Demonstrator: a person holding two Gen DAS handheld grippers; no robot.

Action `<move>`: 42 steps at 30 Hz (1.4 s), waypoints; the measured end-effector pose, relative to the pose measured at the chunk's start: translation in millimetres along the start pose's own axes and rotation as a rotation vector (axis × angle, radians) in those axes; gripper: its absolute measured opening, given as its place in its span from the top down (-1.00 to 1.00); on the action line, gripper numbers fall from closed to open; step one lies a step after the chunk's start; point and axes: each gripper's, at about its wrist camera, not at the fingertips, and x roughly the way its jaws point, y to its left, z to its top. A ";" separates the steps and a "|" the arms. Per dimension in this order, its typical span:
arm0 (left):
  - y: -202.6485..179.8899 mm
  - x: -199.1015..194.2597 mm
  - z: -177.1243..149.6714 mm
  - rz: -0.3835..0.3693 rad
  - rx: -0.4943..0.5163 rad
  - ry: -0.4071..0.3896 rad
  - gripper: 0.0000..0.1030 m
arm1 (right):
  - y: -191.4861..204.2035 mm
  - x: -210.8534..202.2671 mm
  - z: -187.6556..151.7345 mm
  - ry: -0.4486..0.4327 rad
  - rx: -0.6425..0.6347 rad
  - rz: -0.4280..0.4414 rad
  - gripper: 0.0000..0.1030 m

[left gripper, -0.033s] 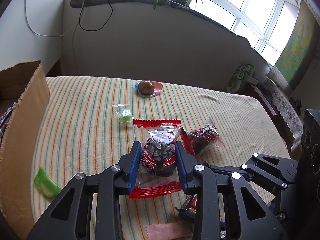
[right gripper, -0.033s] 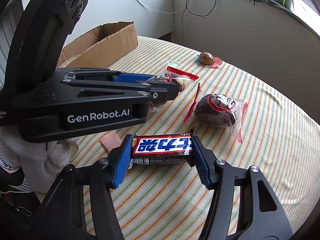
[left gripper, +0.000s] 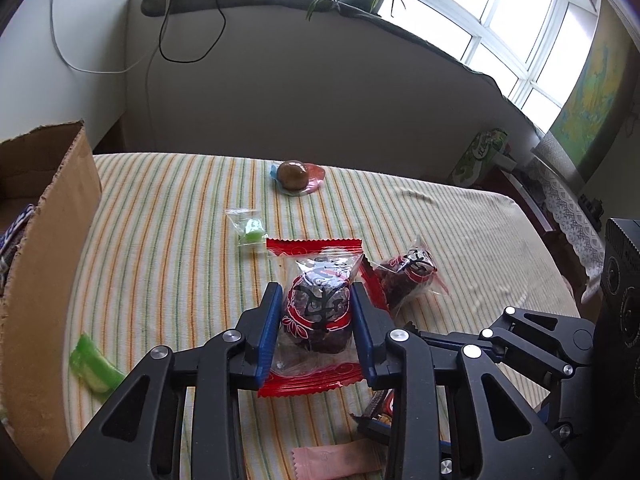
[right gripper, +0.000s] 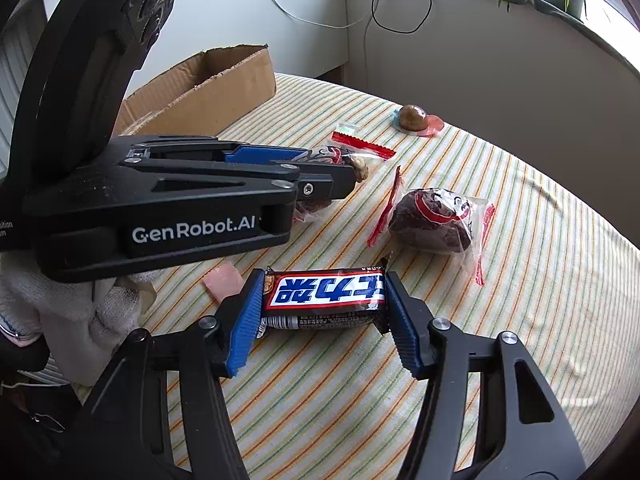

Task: Organize snacks
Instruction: 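Grasp the red-wrapped pastry bag with the left tool while the right tool grasps the second Snickers, then carry the pastry bag with the left tool into the box while the right tool carries the Snickers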

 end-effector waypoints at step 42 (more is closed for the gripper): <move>47.4 -134.4 -17.6 0.098 -0.035 -0.204 0.38 | 94.0 -44.6 50.0 -0.109 -0.110 0.001 -0.18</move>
